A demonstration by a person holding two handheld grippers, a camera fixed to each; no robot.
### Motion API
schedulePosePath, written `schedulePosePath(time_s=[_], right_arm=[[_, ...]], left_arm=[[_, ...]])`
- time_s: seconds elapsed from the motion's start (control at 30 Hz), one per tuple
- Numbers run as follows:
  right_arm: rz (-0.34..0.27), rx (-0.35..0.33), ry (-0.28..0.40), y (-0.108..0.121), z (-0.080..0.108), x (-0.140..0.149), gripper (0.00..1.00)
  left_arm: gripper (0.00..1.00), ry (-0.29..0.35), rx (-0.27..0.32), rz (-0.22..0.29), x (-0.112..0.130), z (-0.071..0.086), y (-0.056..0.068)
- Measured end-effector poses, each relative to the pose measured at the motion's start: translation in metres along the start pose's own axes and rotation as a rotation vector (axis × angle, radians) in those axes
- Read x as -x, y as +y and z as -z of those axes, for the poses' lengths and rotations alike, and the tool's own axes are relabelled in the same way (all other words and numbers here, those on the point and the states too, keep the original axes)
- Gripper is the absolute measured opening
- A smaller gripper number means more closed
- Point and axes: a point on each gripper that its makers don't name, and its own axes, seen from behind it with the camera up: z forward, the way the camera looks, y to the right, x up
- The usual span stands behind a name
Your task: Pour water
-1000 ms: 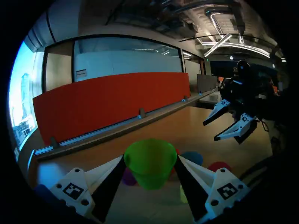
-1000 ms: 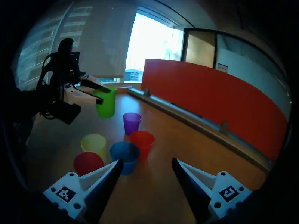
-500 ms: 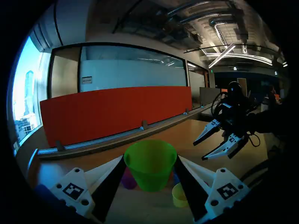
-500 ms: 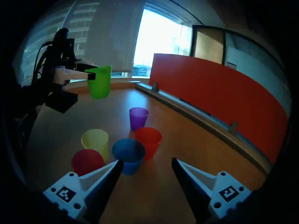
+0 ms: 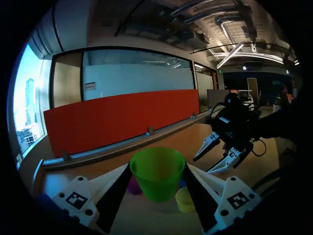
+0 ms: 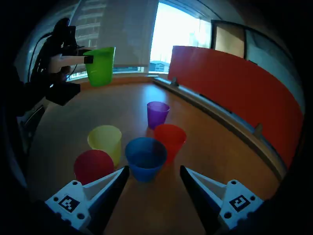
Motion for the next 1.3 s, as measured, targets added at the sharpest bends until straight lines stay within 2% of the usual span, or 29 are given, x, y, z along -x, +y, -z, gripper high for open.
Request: schedulePosePath(time_s=[0.67, 1.07, 1.3], right_arm=[[0.018, -0.054, -0.028, -0.016, -0.035, -0.003, 1.0], [0.01, -0.047, -0.038, -0.016, -0.054, -0.004, 1.0], [0.013, -0.047, -0.046, -0.016, -0.058, -0.003, 0.99]], left_arm=[[0.88, -0.022, -0.006, 0.006, 0.013, 0.014, 0.004], [0.88, -0.034, -0.01, 0.013, 0.021, 0.019, 0.001], [0.88, -0.034, -0.012, 0.017, 0.022, 0.02, -0.001]])
